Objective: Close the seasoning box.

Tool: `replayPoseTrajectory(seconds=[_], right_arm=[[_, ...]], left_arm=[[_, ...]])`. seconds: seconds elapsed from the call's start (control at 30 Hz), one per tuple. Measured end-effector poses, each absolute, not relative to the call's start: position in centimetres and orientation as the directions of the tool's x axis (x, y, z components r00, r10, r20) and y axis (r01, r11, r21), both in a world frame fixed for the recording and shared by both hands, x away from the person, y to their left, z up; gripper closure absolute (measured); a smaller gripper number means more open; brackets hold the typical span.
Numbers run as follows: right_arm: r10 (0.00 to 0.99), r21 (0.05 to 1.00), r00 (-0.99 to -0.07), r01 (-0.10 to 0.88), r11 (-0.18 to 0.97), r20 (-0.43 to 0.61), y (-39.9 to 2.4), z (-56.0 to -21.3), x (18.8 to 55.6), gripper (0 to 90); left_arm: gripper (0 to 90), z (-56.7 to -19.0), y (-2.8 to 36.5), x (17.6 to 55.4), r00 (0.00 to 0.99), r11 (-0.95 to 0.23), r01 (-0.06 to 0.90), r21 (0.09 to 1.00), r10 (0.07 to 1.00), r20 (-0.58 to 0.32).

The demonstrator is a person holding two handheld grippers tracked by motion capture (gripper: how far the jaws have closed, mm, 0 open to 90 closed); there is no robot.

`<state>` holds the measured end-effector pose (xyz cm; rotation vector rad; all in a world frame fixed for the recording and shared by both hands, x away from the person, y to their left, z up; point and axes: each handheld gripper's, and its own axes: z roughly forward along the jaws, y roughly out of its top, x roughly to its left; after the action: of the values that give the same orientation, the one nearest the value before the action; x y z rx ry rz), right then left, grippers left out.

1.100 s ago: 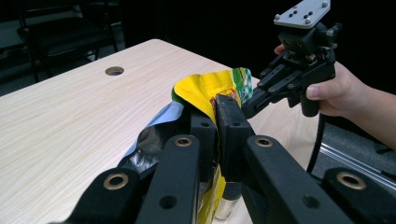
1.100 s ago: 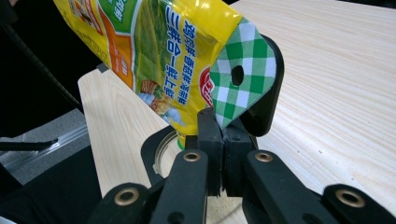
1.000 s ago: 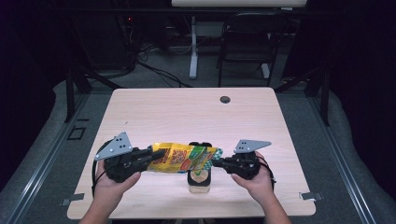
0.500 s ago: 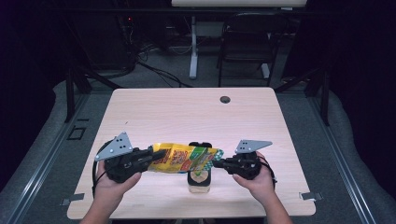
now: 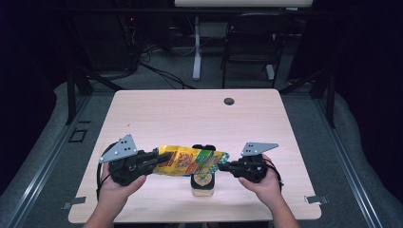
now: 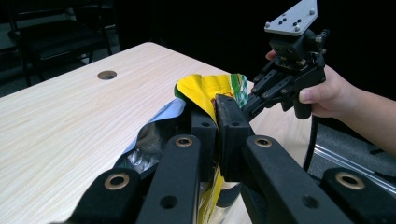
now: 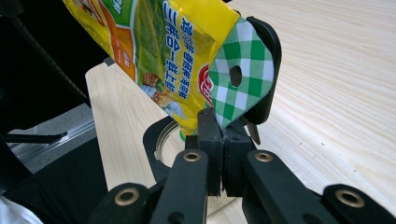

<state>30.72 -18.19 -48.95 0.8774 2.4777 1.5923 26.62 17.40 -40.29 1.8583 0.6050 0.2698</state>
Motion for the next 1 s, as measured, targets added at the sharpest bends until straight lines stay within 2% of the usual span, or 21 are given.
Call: replayPoseTrajectory(seconds=[1.0], right_arm=[[0.491, 0.852, -0.835, 0.43, 0.299, 0.249, -18.37, -49.36, 30.86, 88.3]], left_arm=[[84.6, -40.44, 17.19, 26.79, 0.842, -0.236, 0.277, 0.932, 0.526, -0.117]])
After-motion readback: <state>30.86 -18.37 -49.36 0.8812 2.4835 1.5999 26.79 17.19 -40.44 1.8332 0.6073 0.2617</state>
